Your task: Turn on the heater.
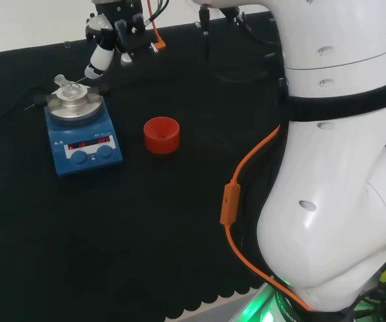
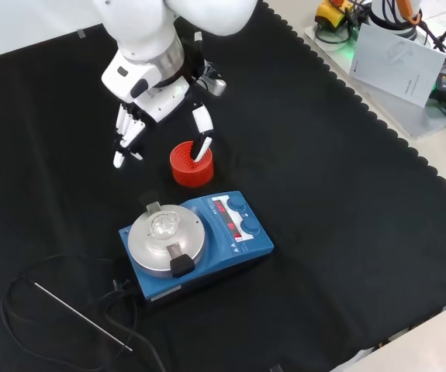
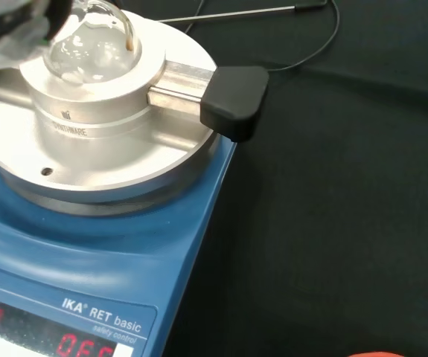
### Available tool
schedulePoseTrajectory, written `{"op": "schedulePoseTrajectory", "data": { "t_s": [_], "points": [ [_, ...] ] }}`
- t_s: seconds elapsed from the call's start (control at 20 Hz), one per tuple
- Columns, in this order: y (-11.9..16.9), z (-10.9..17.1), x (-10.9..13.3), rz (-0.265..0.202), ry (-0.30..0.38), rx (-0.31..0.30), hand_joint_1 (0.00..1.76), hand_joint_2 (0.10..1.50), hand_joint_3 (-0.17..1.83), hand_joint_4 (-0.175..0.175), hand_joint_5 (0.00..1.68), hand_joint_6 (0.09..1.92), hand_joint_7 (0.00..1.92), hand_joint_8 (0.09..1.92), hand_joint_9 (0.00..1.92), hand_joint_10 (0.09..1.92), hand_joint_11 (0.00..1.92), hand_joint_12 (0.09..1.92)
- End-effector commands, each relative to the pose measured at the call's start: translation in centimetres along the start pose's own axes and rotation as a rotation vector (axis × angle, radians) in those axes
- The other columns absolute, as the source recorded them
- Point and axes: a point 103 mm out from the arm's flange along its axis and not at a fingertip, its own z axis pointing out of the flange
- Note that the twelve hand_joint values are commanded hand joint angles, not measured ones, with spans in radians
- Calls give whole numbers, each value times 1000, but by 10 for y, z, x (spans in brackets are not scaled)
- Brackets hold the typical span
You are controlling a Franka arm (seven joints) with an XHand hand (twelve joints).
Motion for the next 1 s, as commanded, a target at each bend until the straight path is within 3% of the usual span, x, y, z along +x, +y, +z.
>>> {"op": "schedulePoseTrajectory", "data": {
  "t_s": [0.05,1.0],
  "points": [
    [-15,-8,-7,13,-1,-19,793,380,822,-86,229,364,615,916,746,877,734,1354],
    [-85,-5,5,63,46,2,949,398,899,-53,228,298,885,963,978,835,877,1293]
  ]
}}
